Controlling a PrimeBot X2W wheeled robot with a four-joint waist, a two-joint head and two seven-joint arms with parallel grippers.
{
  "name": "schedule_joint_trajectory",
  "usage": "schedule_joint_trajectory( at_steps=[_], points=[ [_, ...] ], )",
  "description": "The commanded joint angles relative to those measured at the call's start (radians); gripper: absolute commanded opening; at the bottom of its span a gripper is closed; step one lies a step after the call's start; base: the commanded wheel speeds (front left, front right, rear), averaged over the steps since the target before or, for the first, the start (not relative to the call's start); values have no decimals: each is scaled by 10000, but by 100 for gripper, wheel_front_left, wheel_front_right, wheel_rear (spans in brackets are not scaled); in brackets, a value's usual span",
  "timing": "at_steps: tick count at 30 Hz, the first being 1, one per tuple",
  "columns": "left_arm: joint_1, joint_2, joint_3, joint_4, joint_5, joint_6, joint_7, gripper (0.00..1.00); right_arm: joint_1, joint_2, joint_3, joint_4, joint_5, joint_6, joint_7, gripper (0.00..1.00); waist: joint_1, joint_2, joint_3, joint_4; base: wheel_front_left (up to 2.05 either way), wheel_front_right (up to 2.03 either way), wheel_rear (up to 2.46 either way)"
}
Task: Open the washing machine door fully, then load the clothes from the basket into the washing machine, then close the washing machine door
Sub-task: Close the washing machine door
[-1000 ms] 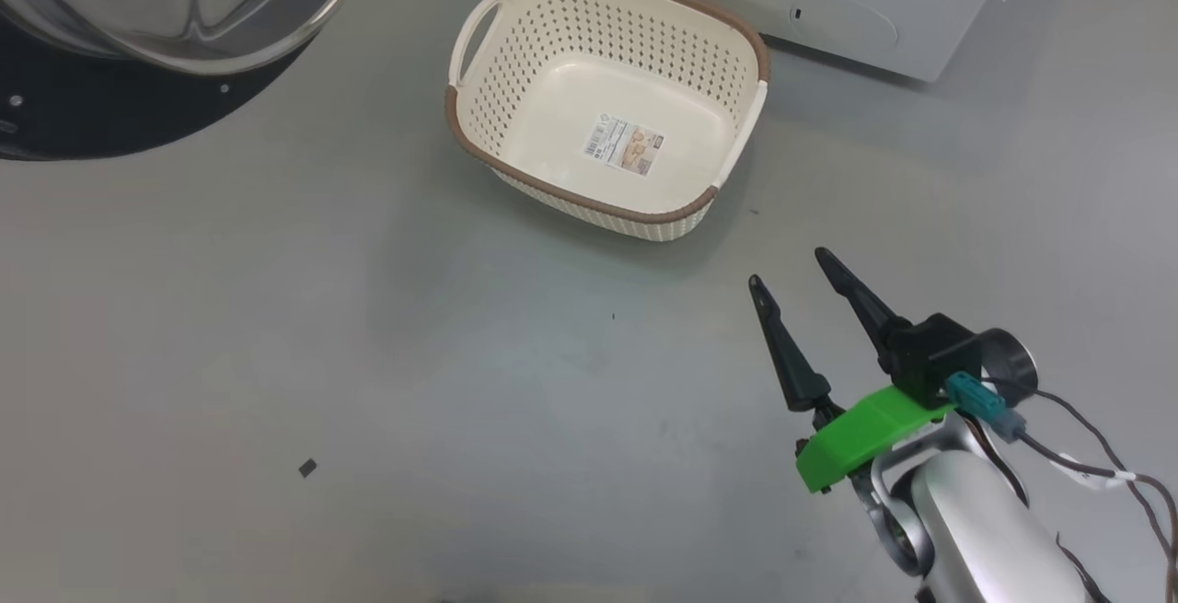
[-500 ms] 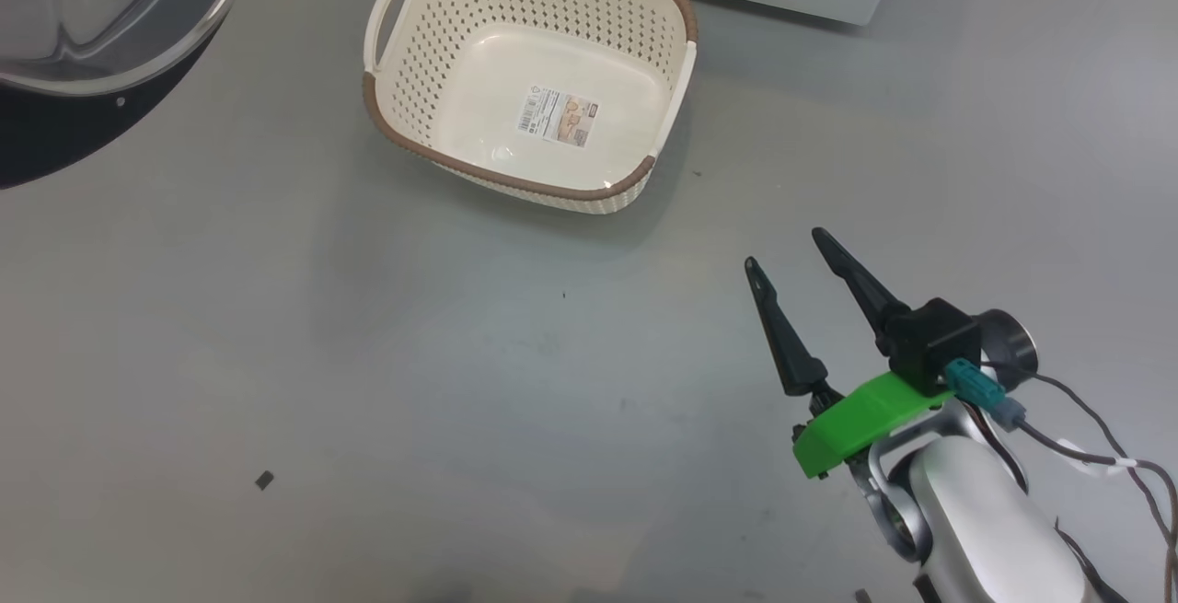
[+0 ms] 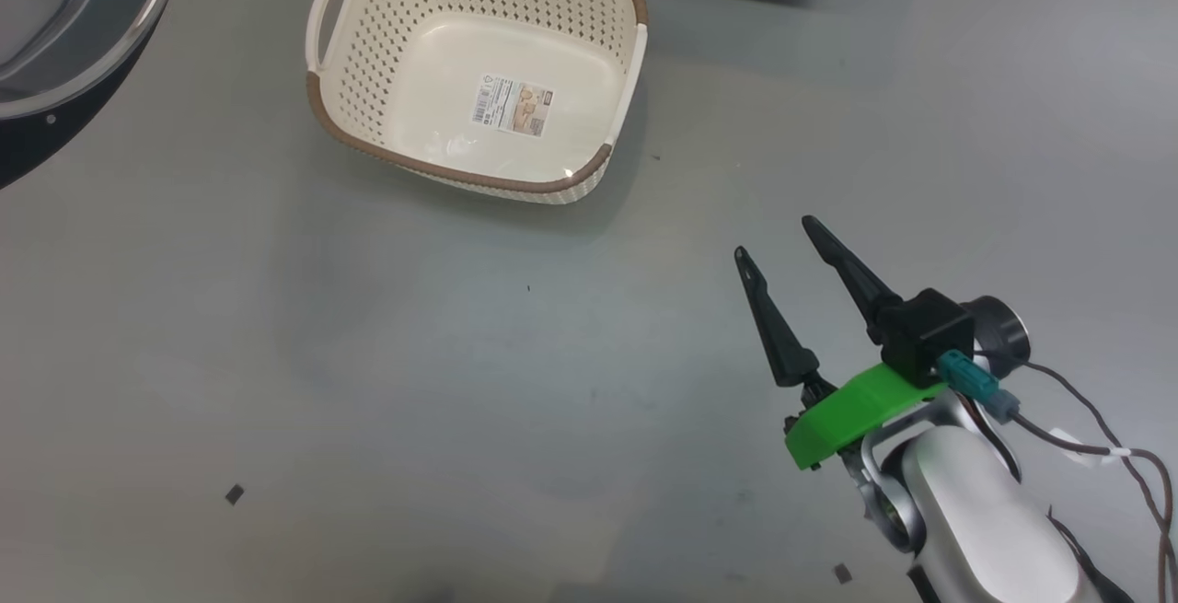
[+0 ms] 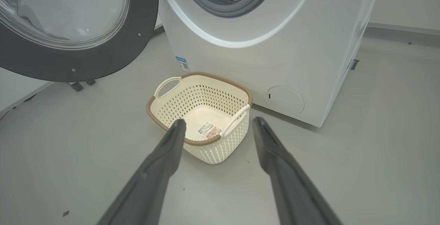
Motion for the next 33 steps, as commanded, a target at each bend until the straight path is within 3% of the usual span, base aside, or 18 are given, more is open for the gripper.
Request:
schedule_joint_trajectory(
  at_steps=[1, 33],
  points=[
    [-5, 1005, -47, -200, 109, 58, 118, 0, -156, 59, 202, -332, 28, 4, -92, 100, -1, 0, 13, -62, 0, 0, 0],
    [-419, 579, -659, 110, 502, -51, 1416, 0, 90, 59, 242, -470, 26, 4, -150, 100, -1, 0, -118, -585, 0, 0, 0]
  ],
)
